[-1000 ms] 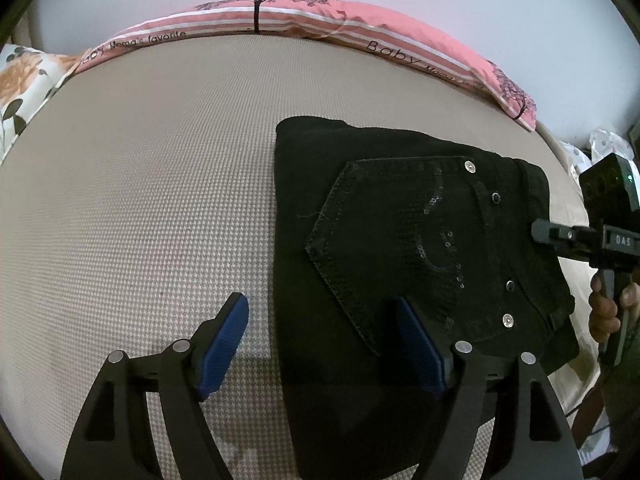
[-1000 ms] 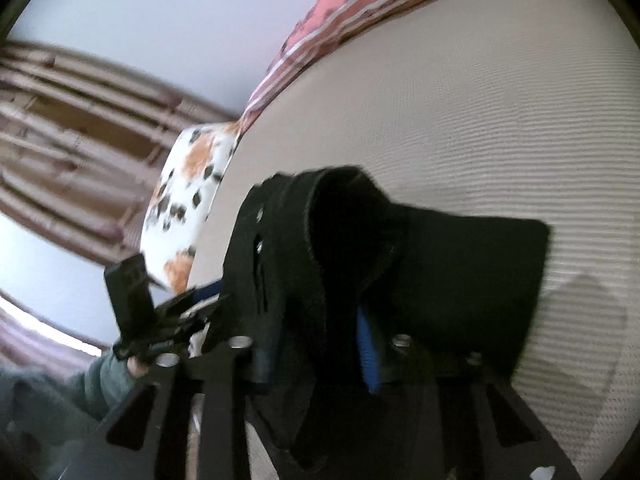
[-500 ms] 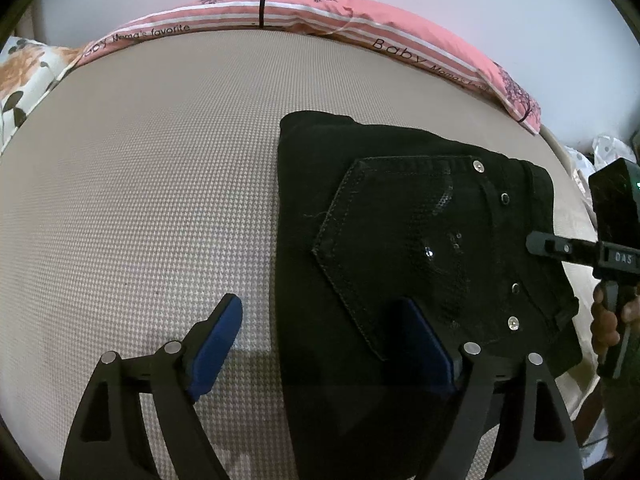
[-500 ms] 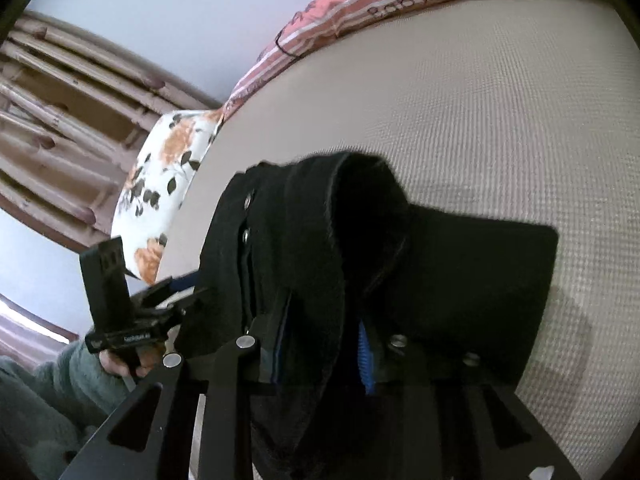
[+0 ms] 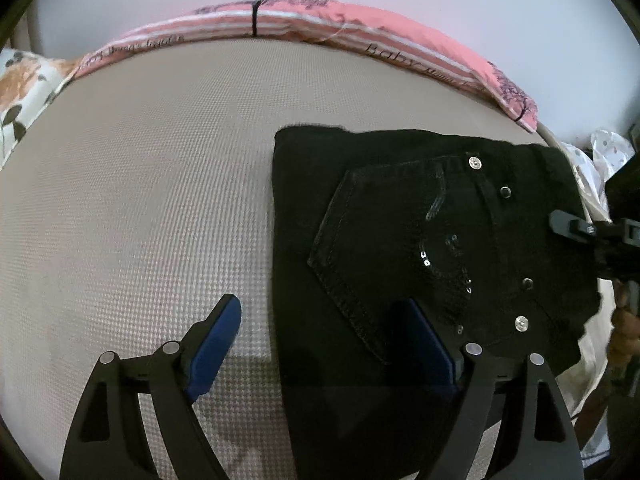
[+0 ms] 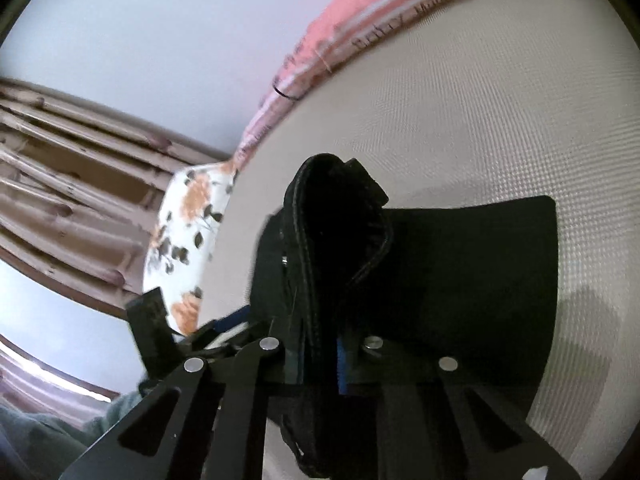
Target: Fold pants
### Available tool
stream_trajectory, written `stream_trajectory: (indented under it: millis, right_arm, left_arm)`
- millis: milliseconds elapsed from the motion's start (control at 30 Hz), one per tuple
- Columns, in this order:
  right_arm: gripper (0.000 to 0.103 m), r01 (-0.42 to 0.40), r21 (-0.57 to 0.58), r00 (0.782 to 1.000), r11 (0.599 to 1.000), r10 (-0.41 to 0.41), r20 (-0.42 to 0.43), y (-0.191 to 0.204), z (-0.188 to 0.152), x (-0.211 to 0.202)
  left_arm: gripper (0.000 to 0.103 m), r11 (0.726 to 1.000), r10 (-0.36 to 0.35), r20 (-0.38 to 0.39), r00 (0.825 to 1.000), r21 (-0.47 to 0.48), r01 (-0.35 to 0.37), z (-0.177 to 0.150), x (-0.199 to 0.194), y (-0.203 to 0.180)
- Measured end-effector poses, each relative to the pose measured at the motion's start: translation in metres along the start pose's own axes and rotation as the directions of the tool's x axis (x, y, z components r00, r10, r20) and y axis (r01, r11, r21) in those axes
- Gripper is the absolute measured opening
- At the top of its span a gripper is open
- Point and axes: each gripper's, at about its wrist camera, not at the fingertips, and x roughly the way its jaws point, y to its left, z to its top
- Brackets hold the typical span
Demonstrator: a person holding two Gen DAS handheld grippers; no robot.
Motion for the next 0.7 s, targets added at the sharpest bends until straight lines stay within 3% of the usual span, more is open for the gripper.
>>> stream_trajectory:
  millis: [267,467,567,633,700]
  right_arm:
    - [0.010,0.074,0.054,0.991,0.996,-0.079,0.105,-0.008,-0.004,-0.049]
    - [0.010,0.221,0.102,0.972,0.970,-0.228,0.064,-0.047,-0.013,-0.034]
    - [0.019,0.221,0.139,0.971,0.965,-0.231,0.064,-0.048,-0.013,-0.035]
    - [0.027,0.285,0.094,0.955,0.954,-0.291,0.063,-0.037,-0.014,-0.039]
    - [0.027,0.311,0.053,0.947,0.949,-0.314,0.064,-0.025,-0.018,-0.045]
  left_arm:
    - [0.084,0.996,-0.047,0.059,0.997,0.072,0.043,0.006,-0.015,-0.026]
    - [0.084,0.993,-0.002,0.002,1.000,0.119,0.002,0.001,0.013,-0.033]
    - [0.084,0.992,0.001,-0.006,1.000,0.127,-0.001,-0.005,0.021,-0.032]
    - [0.084,0.993,-0.002,-0.007,1.000,0.121,0.002,-0.006,0.022,-0.031]
    - [0.084,0.993,0.000,-0.006,1.000,0.116,0.001,-0.007,0.018,-0.031]
